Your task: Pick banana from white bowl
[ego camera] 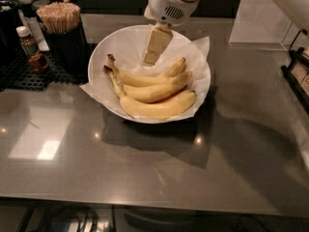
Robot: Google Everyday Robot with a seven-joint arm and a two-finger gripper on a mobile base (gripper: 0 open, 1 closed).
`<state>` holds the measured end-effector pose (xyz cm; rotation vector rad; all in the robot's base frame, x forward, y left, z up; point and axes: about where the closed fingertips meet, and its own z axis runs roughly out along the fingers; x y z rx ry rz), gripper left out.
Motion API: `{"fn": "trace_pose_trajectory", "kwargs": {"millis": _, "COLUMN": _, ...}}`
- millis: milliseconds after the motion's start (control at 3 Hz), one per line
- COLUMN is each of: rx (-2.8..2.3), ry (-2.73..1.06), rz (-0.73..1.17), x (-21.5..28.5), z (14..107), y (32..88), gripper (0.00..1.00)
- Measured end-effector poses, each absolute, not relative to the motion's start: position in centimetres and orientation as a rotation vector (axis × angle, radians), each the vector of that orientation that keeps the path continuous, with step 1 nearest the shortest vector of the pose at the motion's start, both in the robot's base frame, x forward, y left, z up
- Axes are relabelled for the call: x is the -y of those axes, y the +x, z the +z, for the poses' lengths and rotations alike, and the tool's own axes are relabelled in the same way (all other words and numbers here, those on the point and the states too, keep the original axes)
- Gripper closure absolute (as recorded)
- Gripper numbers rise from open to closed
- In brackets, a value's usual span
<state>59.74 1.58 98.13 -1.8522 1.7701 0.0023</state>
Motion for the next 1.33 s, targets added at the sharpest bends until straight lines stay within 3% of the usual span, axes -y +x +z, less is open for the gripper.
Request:
{"fn": "trace_pose_trajectory", "kwargs": {"millis": 667, "rx": -1.77, "ry": -1.852, "rz": 0.002, "x": -1.58, "z": 98.13, "y": 59.74, "gripper": 0.66}}
{"fn": "trace_pose_trajectory", "kwargs": {"millis": 1000, "rx": -1.77, "ry": -1.852, "rz": 0.002, "x": -1.58, "z": 98.13, "y": 59.74, "gripper": 0.53}}
{"fn": "trace_pose_trajectory", "kwargs": {"millis": 1333, "rx": -1.77, "ry": -1.852, "rz": 0.002, "x": -1.58, "z": 98.13, "y": 59.74, "gripper": 0.5}}
